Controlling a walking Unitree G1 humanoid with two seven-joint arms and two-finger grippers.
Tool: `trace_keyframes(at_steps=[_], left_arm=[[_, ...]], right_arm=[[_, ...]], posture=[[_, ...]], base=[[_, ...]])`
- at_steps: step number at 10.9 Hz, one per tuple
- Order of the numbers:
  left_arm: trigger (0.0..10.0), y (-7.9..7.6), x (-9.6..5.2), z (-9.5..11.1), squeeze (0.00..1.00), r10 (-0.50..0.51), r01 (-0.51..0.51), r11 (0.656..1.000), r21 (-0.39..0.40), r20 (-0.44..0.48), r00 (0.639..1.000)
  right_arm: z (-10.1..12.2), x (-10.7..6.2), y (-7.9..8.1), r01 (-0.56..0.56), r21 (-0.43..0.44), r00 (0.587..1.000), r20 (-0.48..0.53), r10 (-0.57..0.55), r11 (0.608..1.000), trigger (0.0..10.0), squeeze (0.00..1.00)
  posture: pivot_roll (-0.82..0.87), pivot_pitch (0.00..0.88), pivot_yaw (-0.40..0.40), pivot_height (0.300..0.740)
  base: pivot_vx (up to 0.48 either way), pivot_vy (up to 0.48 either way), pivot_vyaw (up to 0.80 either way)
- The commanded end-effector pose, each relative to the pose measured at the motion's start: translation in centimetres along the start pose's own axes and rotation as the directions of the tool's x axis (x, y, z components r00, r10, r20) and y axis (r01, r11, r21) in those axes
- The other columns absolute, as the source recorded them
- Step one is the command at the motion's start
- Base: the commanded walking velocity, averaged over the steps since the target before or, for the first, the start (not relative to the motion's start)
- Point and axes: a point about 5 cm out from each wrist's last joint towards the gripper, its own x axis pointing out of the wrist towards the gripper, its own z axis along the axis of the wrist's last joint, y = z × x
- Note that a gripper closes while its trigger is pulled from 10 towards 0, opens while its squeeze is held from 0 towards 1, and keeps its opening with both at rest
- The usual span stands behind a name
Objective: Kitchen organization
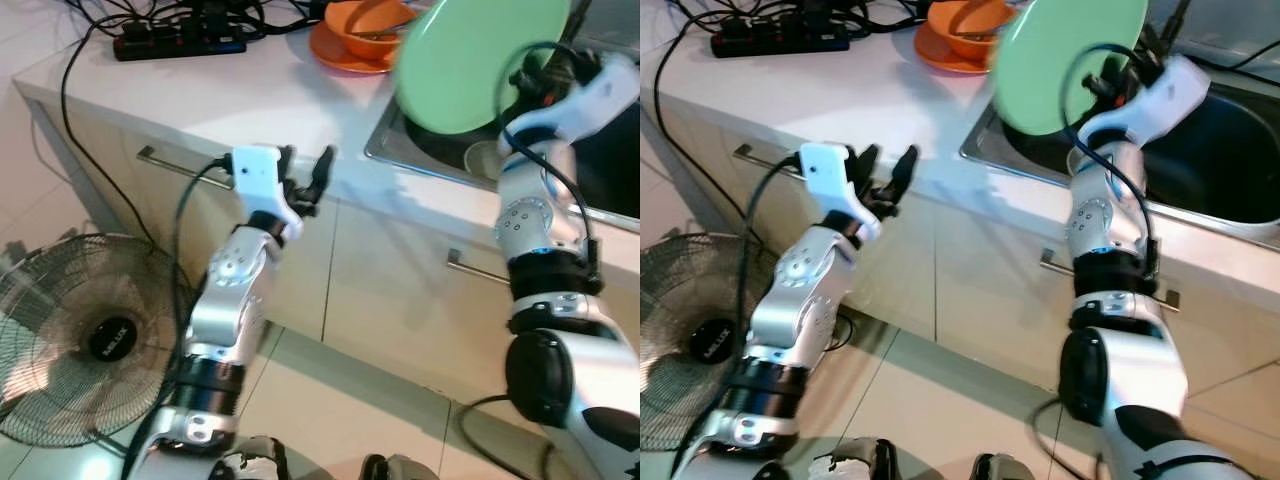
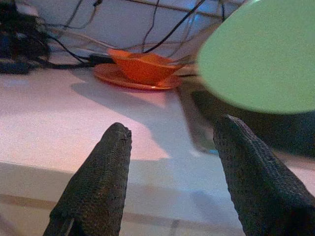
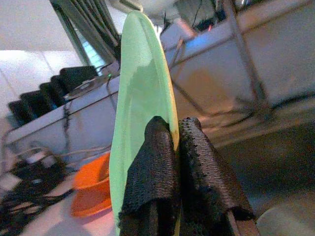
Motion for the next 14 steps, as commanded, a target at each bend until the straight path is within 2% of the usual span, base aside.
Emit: trace_keyframes(at_steps=[1, 2, 3, 7, 9, 13, 14], left_arm=[[10.0, 0.0, -0.1, -0.3, 0.0, 0.009, -0.009, 0.999, 0.048, -0.006, 1.0], [10.0, 0.2, -0.1, -0.3, 0.0, 0.017, -0.017, 0.999, 0.052, -0.007, 1.0], [10.0, 0.2, -0.1, -0.3, 0.0, 0.018, -0.018, 0.998, 0.055, -0.007, 1.0], [10.0, 0.0, -0.3, -0.5, 0.0, 0.01, -0.009, 0.998, 0.07, -0.008, 1.0], [10.0, 0.0, -0.3, -0.6, 0.0, 0.013, -0.013, 0.998, 0.067, -0.004, 1.0], [10.0, -0.3, -0.2, -0.6, 0.0, 0.001, 0.0, 0.998, 0.066, -0.002, 1.0], [10.0, -0.3, -0.2, -0.6, 0.0, -0.001, 0.001, 0.998, 0.065, -0.002, 1.0]], right_arm=[[0.6, -0.2, 0.2, -0.014, -0.074, 0.999, 0.05, 0.018, 0.997, 10.0, 0.0], [-0.3, -0.8, 0.7, -0.046, -0.123, 0.998, 0.036, 0.051, 0.991, 10.0, 0.0], [-0.7, -1.1, 1.0, -0.052, -0.126, 0.998, 0.029, 0.056, 0.991, 10.0, 0.0], [-2.3, -2.3, 2.7, -0.086, -0.127, 0.996, 0.015, 0.088, 0.988, 10.0, 0.0], [-2.5, -2.4, 2.8, -0.087, -0.123, 0.996, 0.006, 0.088, 0.989, 10.0, 0.0], [-2.6, -2.6, 3.3, -0.106, -0.129, 0.994, 0.014, 0.109, 0.986, 10.0, 0.0], [-2.8, -2.6, 3.3, -0.107, -0.115, 0.994, 0.001, 0.107, 0.988, 10.0, 0.0]], posture=[[0.11, 0.094, 0.005, 0.74], [0.12, 0.087, 0.009, 0.74], [0.12, 0.085, 0.009, 0.74], [0.12, 0.068, 0.01, 0.74], [0.12, 0.062, 0.01, 0.74], [0.12, 0.063, 0.011, 0.74], [0.12, 0.065, 0.009, 0.74]], base=[[0.0, 0.0, 0.0], [0.0, 0.0, -0.8], [0.0, 0.0, -0.8], [0.185, 0.0, 0.0], [0.259, 0.0, -0.79], [0.306, 0.0, 0.0], [0.364, 0.0, -0.58]])
